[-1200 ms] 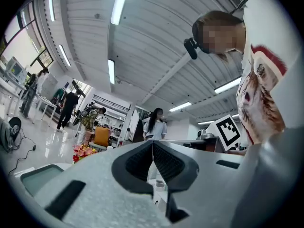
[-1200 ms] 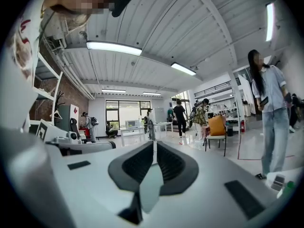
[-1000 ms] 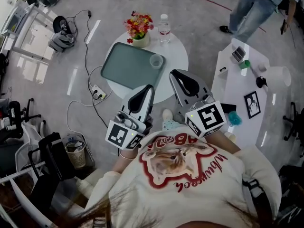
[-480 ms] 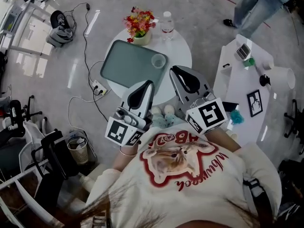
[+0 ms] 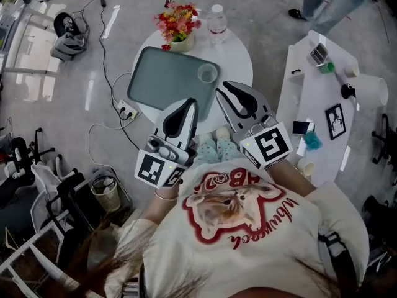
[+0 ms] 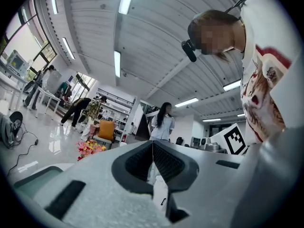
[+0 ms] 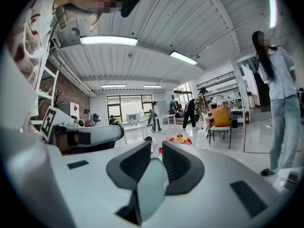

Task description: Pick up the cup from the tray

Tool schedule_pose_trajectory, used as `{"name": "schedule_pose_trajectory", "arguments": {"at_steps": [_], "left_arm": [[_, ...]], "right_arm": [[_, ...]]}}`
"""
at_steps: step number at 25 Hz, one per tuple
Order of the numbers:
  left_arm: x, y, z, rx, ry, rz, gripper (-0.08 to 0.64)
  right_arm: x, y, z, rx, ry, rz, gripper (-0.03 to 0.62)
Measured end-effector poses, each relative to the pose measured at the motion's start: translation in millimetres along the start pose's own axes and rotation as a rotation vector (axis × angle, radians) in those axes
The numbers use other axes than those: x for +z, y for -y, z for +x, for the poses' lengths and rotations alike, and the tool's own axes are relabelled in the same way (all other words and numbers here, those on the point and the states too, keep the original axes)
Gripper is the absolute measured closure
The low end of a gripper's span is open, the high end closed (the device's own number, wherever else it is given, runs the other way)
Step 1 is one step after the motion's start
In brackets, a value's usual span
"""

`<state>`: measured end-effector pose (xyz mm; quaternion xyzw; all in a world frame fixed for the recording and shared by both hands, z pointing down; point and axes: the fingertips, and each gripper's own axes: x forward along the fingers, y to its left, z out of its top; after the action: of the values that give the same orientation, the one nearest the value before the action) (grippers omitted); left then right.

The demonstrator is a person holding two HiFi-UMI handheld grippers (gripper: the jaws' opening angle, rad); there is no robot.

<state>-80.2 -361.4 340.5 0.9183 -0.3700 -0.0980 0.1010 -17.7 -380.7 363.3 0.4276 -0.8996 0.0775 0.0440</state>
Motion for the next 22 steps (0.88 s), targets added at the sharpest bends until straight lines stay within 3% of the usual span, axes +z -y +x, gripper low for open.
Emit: {"name": "schedule_pose_trajectory", "arguments": {"at_steps": [3,6,12,22], "left_arm": [[-7.3,-6.4,1.8,-0.003,-0.008,-0.016,0.546],[-13.6,-13.9,2.2,-0.005,-0.017,-0.028,0.546],[-26.2,-22.5,2.1,-0.004,-0.039,-0.053,0.546],[-47.9,-31.5,-5.1,0.009,-0.086,-0.083,0.546]], "right_arm": [[-14.6,1.2,9.3,-0.002,-0.028,-0.011,0.521],[-36.7,5.2,22.1,-0.002,-0.072,0.004,0.435],[-86.6,12.0,40.0,-0.010,-0.175,-0.031,0.352],[-153.2,30.3,60.2,-0.044,-0.285,0.004,0.308]]}}
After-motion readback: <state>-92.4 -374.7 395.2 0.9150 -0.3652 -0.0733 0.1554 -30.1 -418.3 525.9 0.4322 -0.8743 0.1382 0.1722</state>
